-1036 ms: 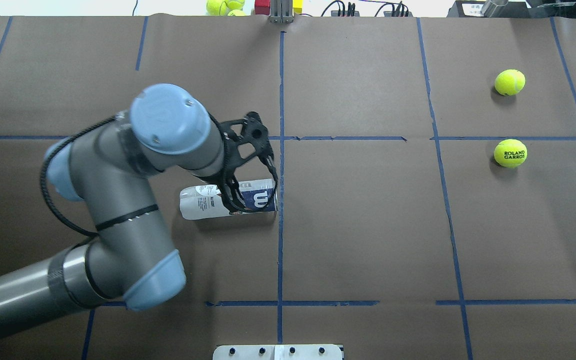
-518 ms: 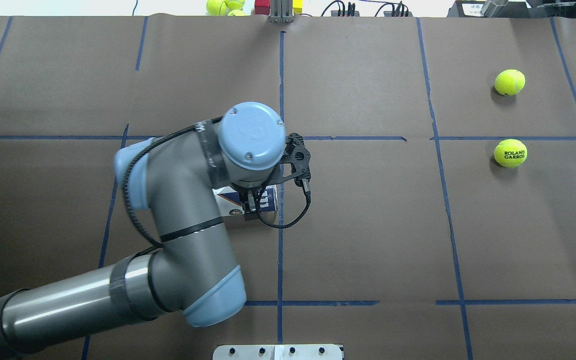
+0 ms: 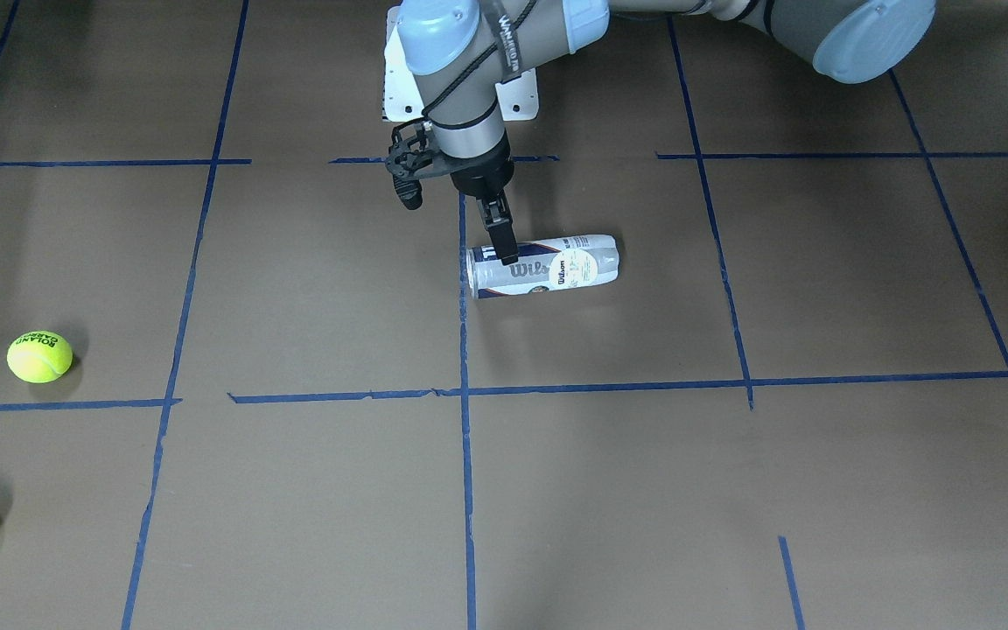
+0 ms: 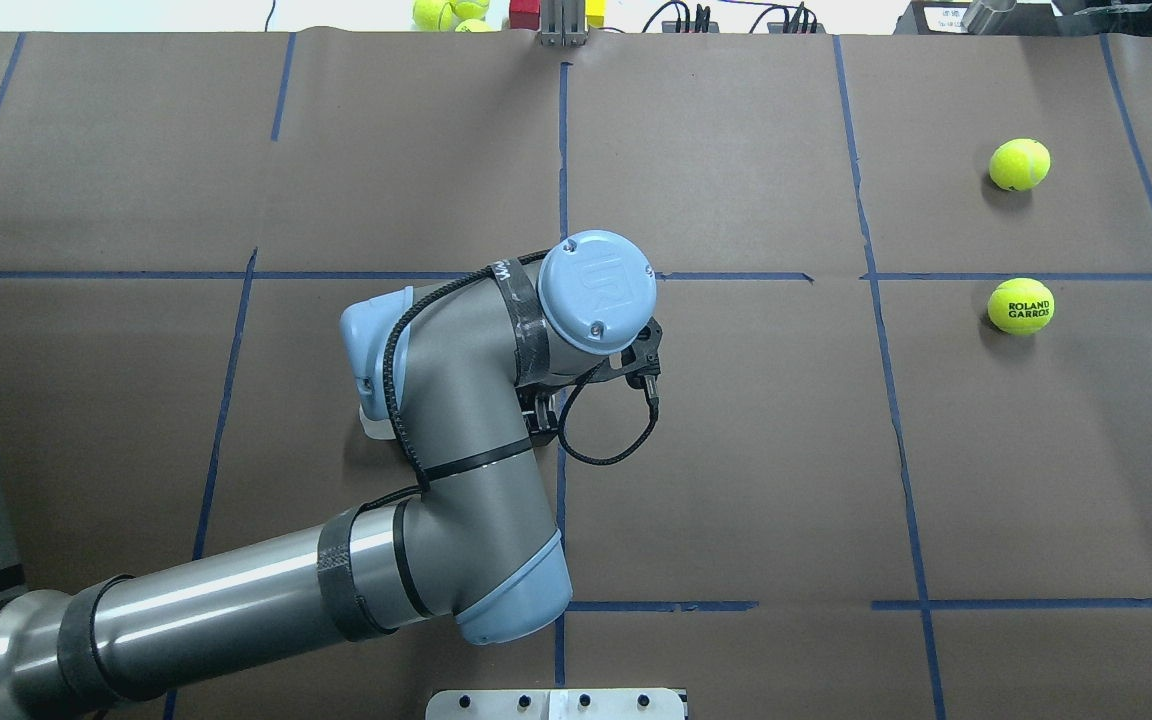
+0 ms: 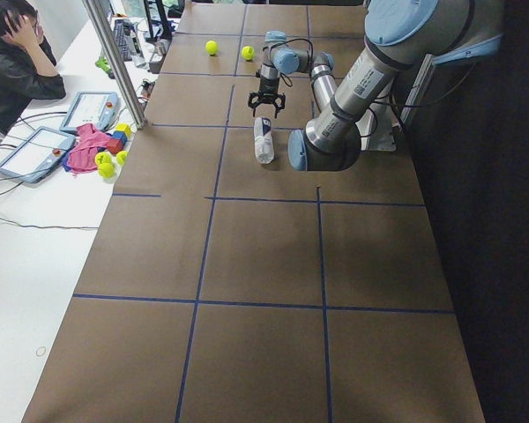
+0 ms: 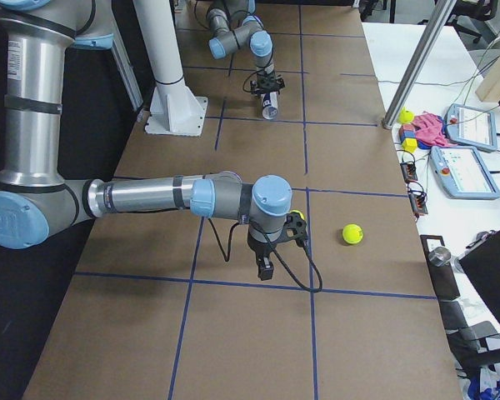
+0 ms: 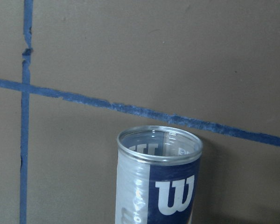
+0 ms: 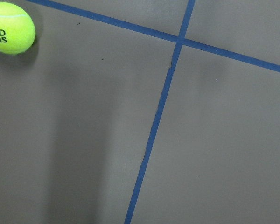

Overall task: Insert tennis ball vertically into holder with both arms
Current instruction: 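Close the left gripper on the clear Wilson can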

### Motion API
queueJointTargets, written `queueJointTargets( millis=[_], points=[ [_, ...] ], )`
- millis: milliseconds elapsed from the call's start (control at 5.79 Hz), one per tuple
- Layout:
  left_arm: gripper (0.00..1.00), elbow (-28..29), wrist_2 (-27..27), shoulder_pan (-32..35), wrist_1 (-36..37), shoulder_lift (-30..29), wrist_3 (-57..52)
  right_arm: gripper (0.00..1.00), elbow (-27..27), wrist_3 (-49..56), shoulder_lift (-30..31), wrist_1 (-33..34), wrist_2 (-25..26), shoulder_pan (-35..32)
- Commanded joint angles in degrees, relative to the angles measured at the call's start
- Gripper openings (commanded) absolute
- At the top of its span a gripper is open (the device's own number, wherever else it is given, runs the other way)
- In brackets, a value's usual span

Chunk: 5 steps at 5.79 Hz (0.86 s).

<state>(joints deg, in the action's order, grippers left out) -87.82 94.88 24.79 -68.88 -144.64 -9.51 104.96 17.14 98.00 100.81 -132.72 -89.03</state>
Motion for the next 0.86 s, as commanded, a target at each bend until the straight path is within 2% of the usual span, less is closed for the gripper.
queueJointTargets(
  millis=[0,691],
  points=[
    [1.0,2.0,0.0,-0.7,-1.1,-0.3,0.3,1.0,-0.2,0.0,0.1,0.0,0.0,0.0],
    [1.0,9.3,0.0,-0.7,-9.3,-0.1,0.3,1.0,-0.3,0.0,0.1,0.0,0.1,0.0]
  ],
)
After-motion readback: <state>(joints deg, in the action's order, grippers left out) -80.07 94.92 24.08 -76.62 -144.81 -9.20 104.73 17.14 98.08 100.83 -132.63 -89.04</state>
